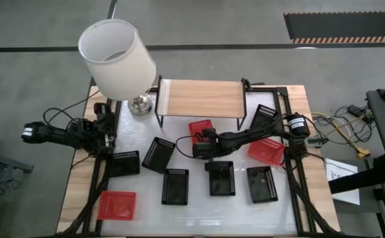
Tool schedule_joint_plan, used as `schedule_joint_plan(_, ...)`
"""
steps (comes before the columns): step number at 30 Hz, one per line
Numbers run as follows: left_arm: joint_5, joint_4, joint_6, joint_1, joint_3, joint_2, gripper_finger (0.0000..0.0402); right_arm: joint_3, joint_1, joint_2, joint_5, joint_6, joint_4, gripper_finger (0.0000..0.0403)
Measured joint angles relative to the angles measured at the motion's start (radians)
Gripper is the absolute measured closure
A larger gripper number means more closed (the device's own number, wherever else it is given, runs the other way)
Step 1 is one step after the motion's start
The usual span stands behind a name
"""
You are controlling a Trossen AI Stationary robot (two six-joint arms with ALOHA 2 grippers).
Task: Stack baskets on shelf by color
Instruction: Put the top middle red basket on the shelf
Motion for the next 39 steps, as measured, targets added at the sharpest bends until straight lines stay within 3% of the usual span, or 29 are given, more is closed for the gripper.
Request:
schedule_joint_plan(11, 0.0, -0.001, 0.0, 0.0, 0.0, 0.005, 0.0402, 0.157, 0.04, -0.001, -0.039, 0.022, -0.115, 0.0394)
schedule_joint_plan(19, 0.0, -0.001, 0.0, 0.0, 0.0, 0.005, 0.0402, 0.363, 0.083, -0.001, -0.04, 0.096, -0.331, 0.0394)
schedule_joint_plan(26, 0.0, -0.004, 0.033, 0.0, 0.0, 0.005, 0.0402, 0.54, 0.093, -0.002, -0.028, 0.109, -0.408, 0.0394)
schedule_joint_plan(31, 0.0, -0.009, 0.043, 0.0, -0.002, 0.005, 0.0402, 0.643, 0.055, -0.002, 0.064, 0.067, -0.415, 0.0394)
schedule_joint_plan(39, 0.0, -0.008, 0.044, 0.0, -0.006, 0.005, 0.0402, 0.675, -0.096, -0.002, 0.075, -0.025, -0.39, 0.0394)
